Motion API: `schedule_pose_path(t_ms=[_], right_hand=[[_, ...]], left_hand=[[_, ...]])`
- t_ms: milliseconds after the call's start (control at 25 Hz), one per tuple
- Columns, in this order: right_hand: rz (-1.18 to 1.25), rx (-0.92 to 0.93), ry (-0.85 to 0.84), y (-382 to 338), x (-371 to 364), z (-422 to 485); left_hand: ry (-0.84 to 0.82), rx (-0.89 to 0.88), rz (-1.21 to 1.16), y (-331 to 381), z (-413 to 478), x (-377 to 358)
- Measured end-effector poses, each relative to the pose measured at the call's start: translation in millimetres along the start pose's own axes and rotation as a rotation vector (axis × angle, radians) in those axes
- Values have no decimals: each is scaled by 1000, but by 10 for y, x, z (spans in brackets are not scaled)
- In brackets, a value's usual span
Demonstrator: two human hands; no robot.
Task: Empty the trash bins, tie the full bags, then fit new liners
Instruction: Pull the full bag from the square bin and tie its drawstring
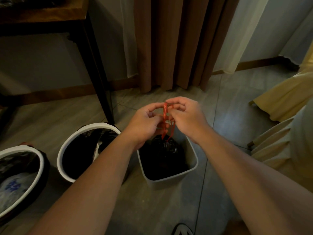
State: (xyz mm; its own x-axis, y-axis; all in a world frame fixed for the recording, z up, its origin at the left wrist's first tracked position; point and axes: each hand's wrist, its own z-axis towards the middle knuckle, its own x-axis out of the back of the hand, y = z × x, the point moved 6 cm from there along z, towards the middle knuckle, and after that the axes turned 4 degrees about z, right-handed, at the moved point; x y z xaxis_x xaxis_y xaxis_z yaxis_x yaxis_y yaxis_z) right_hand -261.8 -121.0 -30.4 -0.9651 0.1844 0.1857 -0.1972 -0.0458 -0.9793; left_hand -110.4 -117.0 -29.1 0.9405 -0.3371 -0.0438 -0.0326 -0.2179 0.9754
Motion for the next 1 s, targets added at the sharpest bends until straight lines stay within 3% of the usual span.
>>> schedule_pose_path(t_ms=[240,440,560,680,800,1000], right_hand=[[179,-125,1,-21,2,-3],[118,-117,27,-53,-9,-29],[172,-150,101,-143,100,-58],[144,-164,125,-221,163,-91],[67,-153,152,-338,194,-119],[81,-107,122,-582,242,-189]], left_hand=[[-34,-34,29,5,-51,-54],[18,-103,165,-59,-19,16],[141,-59,558,-571,-125,252],[26,102,1001,-1429,-451,324],[51,212,906,-1952,-622,354],[120,137,797,-2087,-578,306]])
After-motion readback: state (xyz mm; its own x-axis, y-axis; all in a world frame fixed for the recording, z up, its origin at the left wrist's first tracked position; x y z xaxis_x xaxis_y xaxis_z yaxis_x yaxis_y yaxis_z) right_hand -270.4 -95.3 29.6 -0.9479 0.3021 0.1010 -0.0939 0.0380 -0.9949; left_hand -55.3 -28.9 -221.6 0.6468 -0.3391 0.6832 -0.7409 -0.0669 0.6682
